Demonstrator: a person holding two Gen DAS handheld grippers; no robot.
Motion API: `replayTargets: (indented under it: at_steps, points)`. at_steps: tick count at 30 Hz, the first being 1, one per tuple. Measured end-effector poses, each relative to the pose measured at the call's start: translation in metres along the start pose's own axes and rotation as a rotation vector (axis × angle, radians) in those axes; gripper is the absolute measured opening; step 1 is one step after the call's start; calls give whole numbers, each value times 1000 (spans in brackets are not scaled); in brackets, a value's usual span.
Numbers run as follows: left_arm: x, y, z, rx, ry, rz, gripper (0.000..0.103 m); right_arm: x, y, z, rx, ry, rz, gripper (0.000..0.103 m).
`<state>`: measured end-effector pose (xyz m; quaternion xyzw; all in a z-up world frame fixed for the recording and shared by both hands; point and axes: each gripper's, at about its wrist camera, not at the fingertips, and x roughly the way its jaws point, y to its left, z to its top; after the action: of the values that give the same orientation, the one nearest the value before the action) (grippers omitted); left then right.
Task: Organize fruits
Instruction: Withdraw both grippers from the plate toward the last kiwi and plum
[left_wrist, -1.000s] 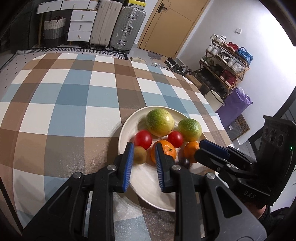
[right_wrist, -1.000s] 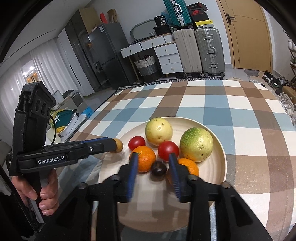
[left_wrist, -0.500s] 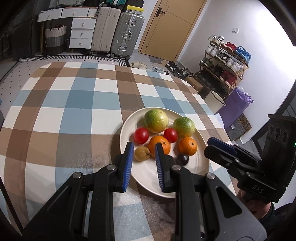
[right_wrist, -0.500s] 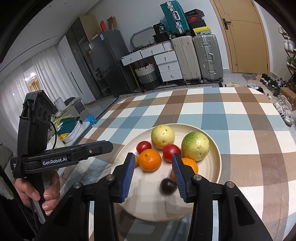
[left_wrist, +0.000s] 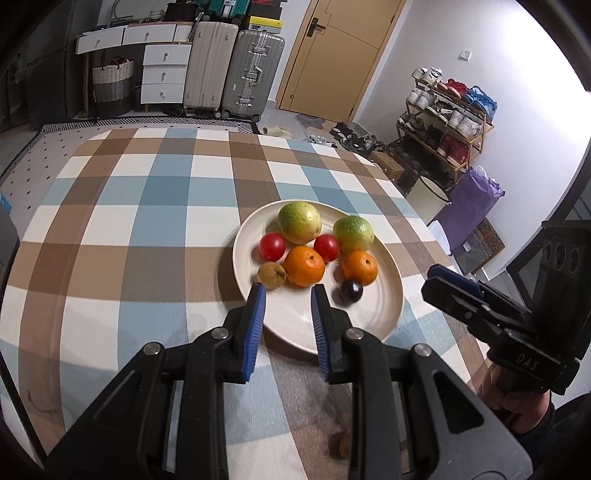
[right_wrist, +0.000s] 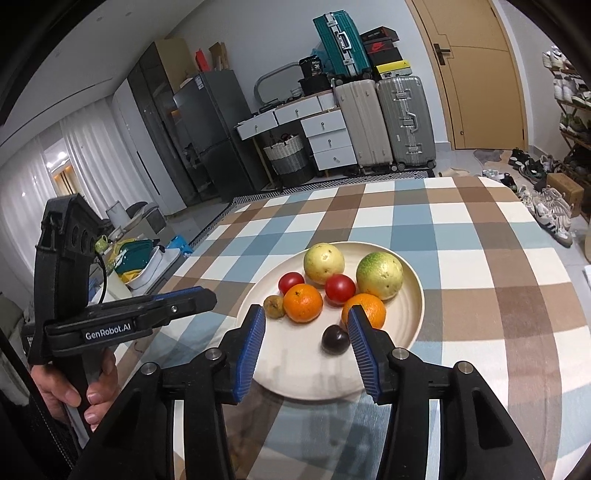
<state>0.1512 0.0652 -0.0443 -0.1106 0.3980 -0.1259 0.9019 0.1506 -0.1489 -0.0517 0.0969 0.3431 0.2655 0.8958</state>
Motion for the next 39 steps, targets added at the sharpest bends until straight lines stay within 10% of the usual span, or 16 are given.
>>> replayTargets:
  at_steps: [6, 24, 39]
  points:
    - [-14, -9, -14, 21, -8, 1, 26, -18, 7, -10, -4, -25, 7, 58]
    - [-56, -44, -58, 51, -65, 22, 80, -66, 35, -45, -47, -65, 10, 75]
    - [-57, -38, -103, 42, -31, 55, 83, -84, 43, -81, -40, -43, 6, 85]
